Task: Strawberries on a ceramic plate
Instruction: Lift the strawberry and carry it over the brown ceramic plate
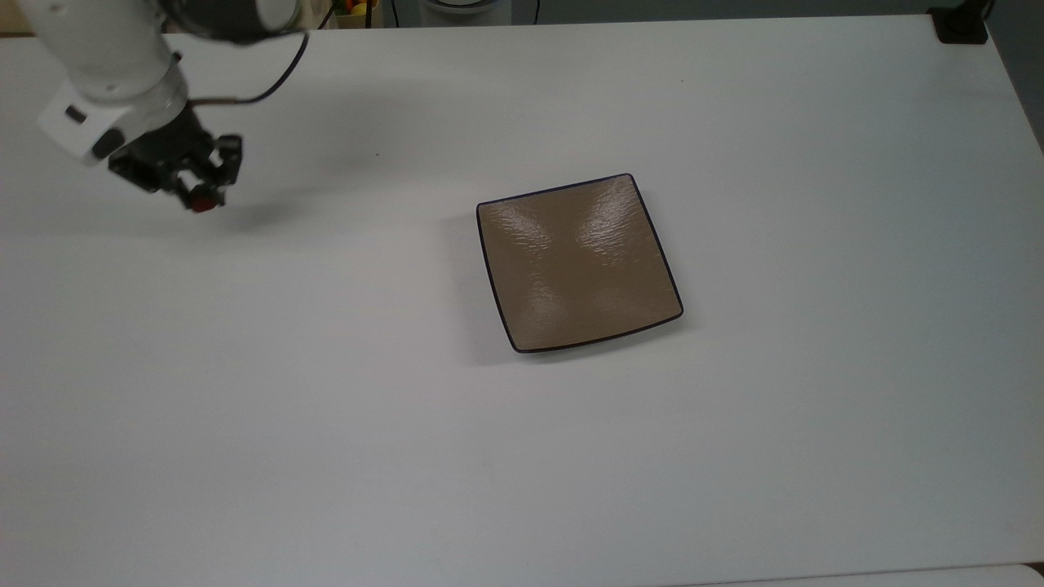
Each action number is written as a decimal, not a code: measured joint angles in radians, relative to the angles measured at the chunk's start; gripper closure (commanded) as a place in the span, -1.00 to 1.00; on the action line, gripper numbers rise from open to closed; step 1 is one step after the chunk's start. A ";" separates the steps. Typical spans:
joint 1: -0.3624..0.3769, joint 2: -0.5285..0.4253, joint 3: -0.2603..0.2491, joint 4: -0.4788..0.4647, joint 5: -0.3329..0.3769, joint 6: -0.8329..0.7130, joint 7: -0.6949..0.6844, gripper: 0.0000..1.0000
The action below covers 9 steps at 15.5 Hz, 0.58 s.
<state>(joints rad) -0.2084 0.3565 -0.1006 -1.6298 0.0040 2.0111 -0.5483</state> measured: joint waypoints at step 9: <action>0.238 -0.143 0.003 -0.003 0.047 -0.178 0.154 0.93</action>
<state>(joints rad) 0.0293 0.2138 -0.0974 -1.6331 0.0515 1.8328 -0.3942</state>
